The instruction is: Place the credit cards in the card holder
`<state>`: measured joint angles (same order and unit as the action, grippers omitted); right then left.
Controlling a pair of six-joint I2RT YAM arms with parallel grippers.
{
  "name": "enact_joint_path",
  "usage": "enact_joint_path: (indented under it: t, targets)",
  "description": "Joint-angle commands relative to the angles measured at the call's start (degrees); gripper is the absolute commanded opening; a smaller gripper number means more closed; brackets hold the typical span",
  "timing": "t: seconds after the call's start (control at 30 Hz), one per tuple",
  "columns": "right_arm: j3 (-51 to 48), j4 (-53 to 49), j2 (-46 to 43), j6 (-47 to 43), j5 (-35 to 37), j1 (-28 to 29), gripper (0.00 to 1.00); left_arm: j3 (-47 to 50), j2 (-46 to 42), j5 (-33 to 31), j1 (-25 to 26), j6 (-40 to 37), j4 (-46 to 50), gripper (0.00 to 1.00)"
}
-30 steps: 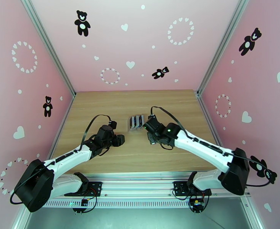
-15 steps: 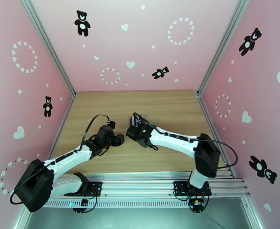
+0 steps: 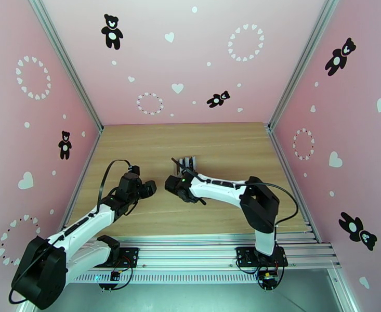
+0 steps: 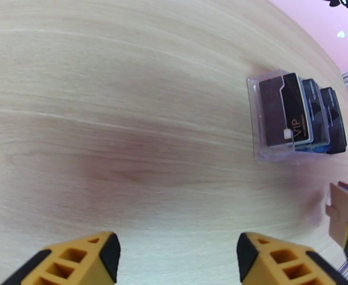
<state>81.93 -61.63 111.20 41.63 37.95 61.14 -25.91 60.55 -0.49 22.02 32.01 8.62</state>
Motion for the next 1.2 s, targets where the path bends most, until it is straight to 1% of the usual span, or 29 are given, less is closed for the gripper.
enact_joint_path:
  t: [0.0, 0.17, 0.4, 0.5, 0.6, 0.67, 0.97, 1.17]
  targets:
    - [3.5, -0.7, 3.0, 0.9, -0.2, 1.4, 0.0, 1.0, -1.5, 0.4, -0.6, 0.7, 0.9, 0.71]
    - [5.9, -0.2, 6.1, 0.8, -1.9, 2.6, 0.0, 1.5, -3.9, -1.2, -0.7, 1.0, 1.9, 0.71]
    - [7.5, 1.6, 8.0, 0.6, -5.5, 3.6, 0.0, 2.0, -5.7, -1.8, -0.9, 1.3, 2.4, 0.72]
    - [8.9, 2.2, 9.1, 0.6, -7.2, 4.0, 0.02, 2.0, -5.7, -1.6, -1.0, 1.3, 2.3, 0.72]
    - [9.8, 3.4, 10.0, 0.4, -9.3, 4.5, 0.07, 2.0, -5.7, -1.6, -1.0, 1.3, 2.4, 0.73]
    - [10.4, 3.9, 10.5, 0.4, -10.2, 4.7, 0.13, 2.0, -5.6, -1.7, -1.0, 1.3, 2.4, 0.73]
    - [10.5, 9.5, 11.0, 0.2, -17.7, 4.9, 0.27, 1.9, -4.7, -1.1, -1.1, 1.2, 2.0, 0.73]
    - [10.6, 11.2, 11.0, 0.0, -20.1, 4.8, 0.32, 1.7, -3.8, -0.5, -1.1, 1.1, 1.6, 0.74]
